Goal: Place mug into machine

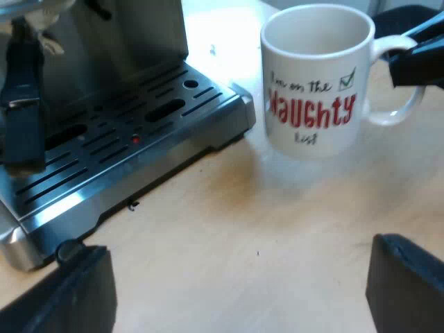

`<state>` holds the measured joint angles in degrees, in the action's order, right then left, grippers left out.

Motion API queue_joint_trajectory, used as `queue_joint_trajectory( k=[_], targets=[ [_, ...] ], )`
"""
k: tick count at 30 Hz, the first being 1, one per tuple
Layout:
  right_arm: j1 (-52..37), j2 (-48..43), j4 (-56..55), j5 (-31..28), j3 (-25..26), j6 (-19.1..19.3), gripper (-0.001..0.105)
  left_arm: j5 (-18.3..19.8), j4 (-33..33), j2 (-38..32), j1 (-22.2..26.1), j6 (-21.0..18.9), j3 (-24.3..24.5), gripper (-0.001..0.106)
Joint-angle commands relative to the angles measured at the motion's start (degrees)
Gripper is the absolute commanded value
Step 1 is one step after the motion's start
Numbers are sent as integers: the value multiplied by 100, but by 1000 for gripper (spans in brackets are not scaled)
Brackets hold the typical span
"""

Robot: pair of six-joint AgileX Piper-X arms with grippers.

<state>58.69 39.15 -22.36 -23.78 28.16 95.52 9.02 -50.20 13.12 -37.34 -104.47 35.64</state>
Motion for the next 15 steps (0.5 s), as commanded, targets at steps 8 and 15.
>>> queue_joint_trajectory(
  k=[8, 15],
  targets=[
    [18, 1065, 1541, 34, 125, 18, 0, -226, 755, -2, -30, -167, -323, 85],
    [18, 1789, 1861, 46, 407, 18, 0, -454, 1255, 10, 12, -214, -654, 85]
  ],
)
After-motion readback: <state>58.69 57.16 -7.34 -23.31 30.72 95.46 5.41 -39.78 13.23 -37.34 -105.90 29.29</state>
